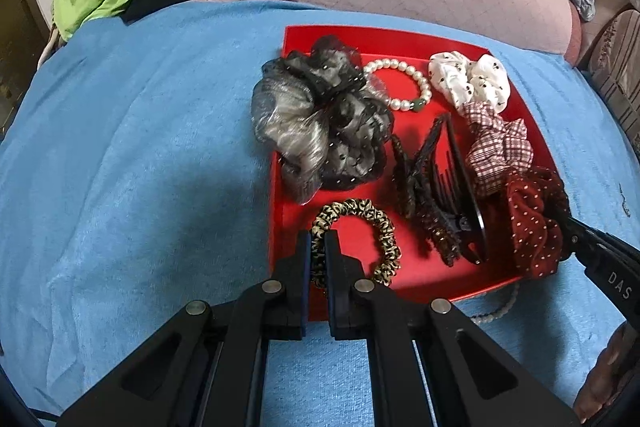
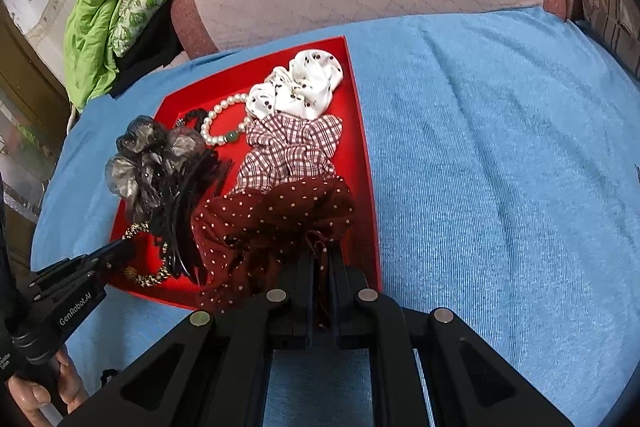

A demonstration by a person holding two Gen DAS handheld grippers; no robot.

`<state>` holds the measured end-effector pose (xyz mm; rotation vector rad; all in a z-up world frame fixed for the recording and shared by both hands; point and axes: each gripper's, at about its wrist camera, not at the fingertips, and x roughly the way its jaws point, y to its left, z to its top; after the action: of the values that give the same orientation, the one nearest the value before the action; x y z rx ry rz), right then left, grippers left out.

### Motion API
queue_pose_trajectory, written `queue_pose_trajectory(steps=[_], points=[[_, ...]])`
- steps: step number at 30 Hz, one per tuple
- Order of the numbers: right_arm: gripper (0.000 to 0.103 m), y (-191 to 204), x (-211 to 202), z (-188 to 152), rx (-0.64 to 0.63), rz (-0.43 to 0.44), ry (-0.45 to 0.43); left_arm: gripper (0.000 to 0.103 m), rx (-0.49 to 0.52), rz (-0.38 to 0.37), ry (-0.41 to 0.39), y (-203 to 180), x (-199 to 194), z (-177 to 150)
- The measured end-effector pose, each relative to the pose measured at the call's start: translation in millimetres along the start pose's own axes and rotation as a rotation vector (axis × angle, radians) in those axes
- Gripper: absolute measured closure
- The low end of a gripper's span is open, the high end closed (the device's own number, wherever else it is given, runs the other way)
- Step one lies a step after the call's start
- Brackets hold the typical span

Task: Organize jewelry
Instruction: 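Open both tools to release the hair tie and red scrunchie in the tray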

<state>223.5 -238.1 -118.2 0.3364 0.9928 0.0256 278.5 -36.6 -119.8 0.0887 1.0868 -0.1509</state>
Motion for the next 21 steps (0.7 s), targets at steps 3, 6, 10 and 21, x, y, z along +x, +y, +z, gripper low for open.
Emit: queue_pose_trajectory(steps=[3,6,10,21], points=[[0.096,0,0,-3,-0.001,0.000,0.003,0.097,-0.002,0.000,0.002,0,0,-3],[0.096,0,-2,-5,-0.003,0.001,0.000,0.097,-0.001,0.005,0.002,-1,0,-4],[0.096,1,0,-3,-0.009,-0.013,0.004,0.096,-0.005,0.004,0.008,-1,3,-2],[0.093,-1,8,0,-0.016,-0.042,0.014,0.085,0.009,0.012,-0.008,-3,0,2]])
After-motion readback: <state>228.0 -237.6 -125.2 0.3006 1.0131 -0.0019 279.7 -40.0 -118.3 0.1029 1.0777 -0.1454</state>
